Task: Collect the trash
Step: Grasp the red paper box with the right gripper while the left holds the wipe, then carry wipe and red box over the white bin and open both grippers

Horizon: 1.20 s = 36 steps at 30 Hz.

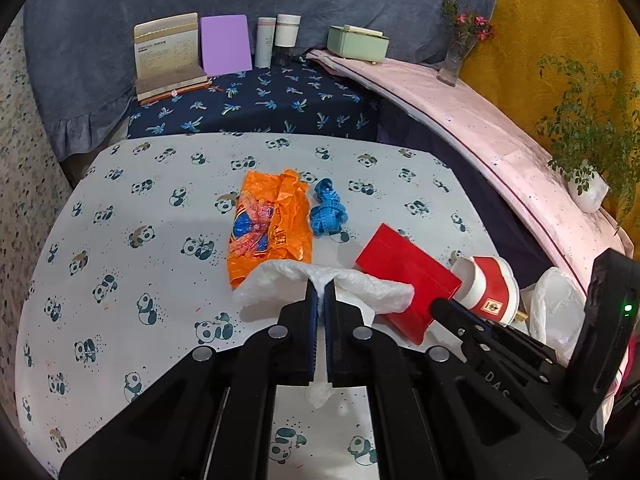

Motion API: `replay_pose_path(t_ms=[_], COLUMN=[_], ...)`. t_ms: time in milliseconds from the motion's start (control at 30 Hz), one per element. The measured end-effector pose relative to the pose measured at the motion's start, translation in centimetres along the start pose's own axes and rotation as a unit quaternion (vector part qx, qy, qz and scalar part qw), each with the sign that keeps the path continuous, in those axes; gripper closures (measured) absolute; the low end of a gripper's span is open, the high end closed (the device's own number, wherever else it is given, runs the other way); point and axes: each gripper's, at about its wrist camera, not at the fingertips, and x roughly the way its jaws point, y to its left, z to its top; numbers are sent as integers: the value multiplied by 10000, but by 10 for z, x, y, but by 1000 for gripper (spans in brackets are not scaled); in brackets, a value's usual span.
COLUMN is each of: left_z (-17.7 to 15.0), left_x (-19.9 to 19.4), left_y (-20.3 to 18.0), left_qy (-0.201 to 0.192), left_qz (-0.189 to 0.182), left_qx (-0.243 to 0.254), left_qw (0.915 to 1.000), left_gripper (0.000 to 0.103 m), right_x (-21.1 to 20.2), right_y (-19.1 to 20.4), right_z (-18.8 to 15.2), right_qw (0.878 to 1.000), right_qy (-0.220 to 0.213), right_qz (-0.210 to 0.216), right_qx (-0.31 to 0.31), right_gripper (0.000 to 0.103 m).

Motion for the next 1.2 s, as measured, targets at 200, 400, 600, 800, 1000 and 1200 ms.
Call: replay_pose_path(t_ms=[200,400,600,800,1000,1200], left_z=[3,2,-3,-13,-27,-39], left_x=[-22,-44,-58,-63,-56,-44], left_y=[-24,-66,-125,-197,-262,-311], left_qy=[-213,-393,-491,-463,-263,-97], left_qz=[-165,-404,-725,-1214,-1734,-1986], left_qx=[209,543,1026,1552,1923,2183], left_qw=[9994,9969,9909,9793,9655,9554], left_gripper=[100,100,100,100,100,100], right_x=[-58,-124,-177,-217,-241,-244], right_y=[4,-15,-51,-105,-155,-194], right_z=[13,21,13,-8,-27,-43], right_qw=[9972,9906,9821,9728,9625,9569], right_qy=[-718,-1313,-1689,-1852,-1924,-1792], right_qz=[-169,-374,-804,-1226,-1590,-1848], right_qx=[-112,17,239,656,1063,1341], right_gripper=[102,102,102,102,102,102])
